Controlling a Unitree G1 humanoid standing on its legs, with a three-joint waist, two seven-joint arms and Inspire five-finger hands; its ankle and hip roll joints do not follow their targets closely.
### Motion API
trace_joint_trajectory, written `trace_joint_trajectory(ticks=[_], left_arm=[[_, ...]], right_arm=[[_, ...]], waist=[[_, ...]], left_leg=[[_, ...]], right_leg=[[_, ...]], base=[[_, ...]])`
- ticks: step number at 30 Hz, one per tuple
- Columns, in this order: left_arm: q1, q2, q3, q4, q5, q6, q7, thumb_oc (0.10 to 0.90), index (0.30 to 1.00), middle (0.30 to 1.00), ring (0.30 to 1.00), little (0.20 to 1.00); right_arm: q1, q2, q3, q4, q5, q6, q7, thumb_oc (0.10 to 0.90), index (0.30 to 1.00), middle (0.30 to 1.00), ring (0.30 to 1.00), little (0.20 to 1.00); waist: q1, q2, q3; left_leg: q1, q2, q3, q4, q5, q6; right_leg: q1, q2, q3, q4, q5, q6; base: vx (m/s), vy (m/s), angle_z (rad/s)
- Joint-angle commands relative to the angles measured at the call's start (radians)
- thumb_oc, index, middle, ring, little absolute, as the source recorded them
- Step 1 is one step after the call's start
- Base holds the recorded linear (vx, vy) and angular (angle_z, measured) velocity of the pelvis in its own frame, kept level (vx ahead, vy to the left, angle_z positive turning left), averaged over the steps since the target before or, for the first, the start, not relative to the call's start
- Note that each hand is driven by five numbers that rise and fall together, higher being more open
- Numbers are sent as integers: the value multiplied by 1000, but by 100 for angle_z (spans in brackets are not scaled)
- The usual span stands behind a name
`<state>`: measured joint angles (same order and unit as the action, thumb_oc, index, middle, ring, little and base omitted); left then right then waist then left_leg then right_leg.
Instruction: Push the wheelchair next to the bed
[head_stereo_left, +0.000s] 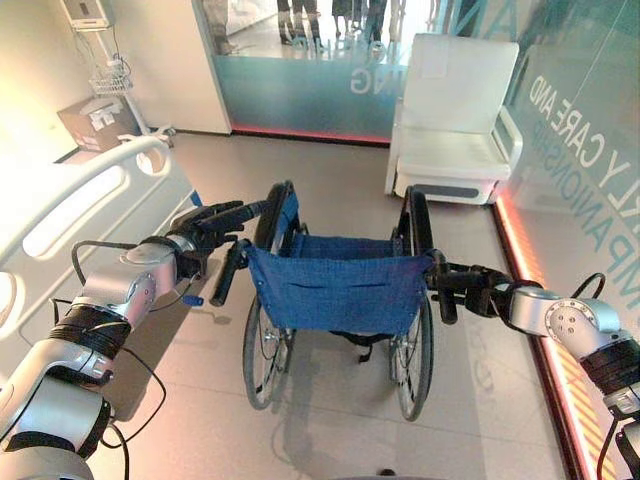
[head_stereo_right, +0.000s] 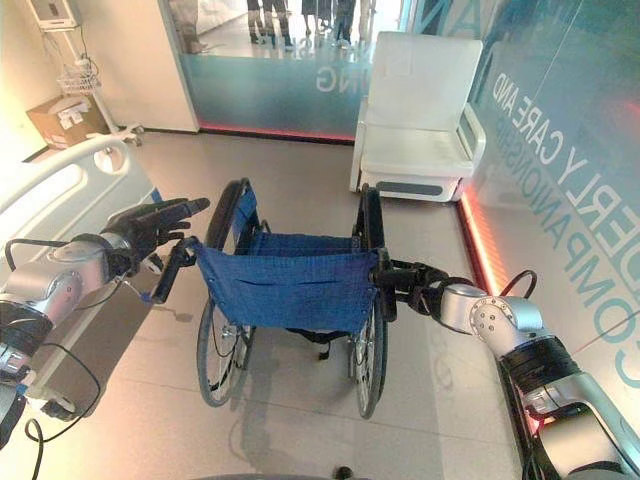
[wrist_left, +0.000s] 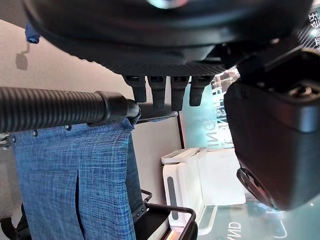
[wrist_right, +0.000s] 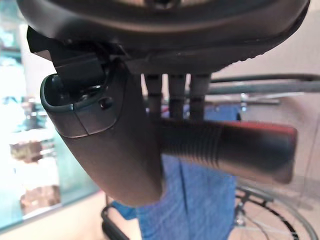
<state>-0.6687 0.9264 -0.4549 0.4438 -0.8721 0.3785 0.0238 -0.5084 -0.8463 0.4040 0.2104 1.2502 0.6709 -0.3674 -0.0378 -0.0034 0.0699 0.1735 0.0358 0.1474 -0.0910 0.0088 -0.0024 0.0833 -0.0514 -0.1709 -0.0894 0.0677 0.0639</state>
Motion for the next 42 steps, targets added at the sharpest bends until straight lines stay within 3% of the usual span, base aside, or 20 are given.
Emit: trace_joint_trajectory(ticks=[1,16,27,35,42], left_arm=[[-73,72,89,-47,-21,-87,42,800,900,900,900,900],[0,90,157,-81,-43,-73,109,800,900,900,900,900],[60,115,210,-176,-102,-46,85,800,900,900,900,900],[101,141,194,-233,-96,110,-53,800,900,900,900,900],[120,177,144,-262,-16,168,-122,800,900,900,900,900]], right_arm=[[-37,93,51,-117,91,-12,132,400,300,300,300,300],[9,77,20,-100,68,-32,123,400,300,300,300,300],[34,68,-2,-108,65,-52,126,400,300,300,300,300],[54,66,-4,-114,54,-64,132,400,300,300,300,300],[62,46,7,-123,72,-84,145,400,300,300,300,300]], waist=[[40,-6,-26],[52,-9,-16],[62,-4,-11],[67,2,-9],[68,7,-9]], left_leg=[[-38,-62,2,4,-6,-12],[-40,-64,-25,4,-2,-15],[-36,-62,-24,4,0,-18],[-32,-60,-20,4,2,-18],[-29,-60,-19,4,3,-19]], right_leg=[[52,-19,-56,2,-31,42],[56,-12,-60,2,-35,40],[62,-14,-75,2,-37,41],[66,-14,-80,2,-37,44],[69,-12,-83,2,-37,47]], base=[[11,5,5],[13,-2,6],[0,-2,1],[-1,-3,2],[0,0,0]])
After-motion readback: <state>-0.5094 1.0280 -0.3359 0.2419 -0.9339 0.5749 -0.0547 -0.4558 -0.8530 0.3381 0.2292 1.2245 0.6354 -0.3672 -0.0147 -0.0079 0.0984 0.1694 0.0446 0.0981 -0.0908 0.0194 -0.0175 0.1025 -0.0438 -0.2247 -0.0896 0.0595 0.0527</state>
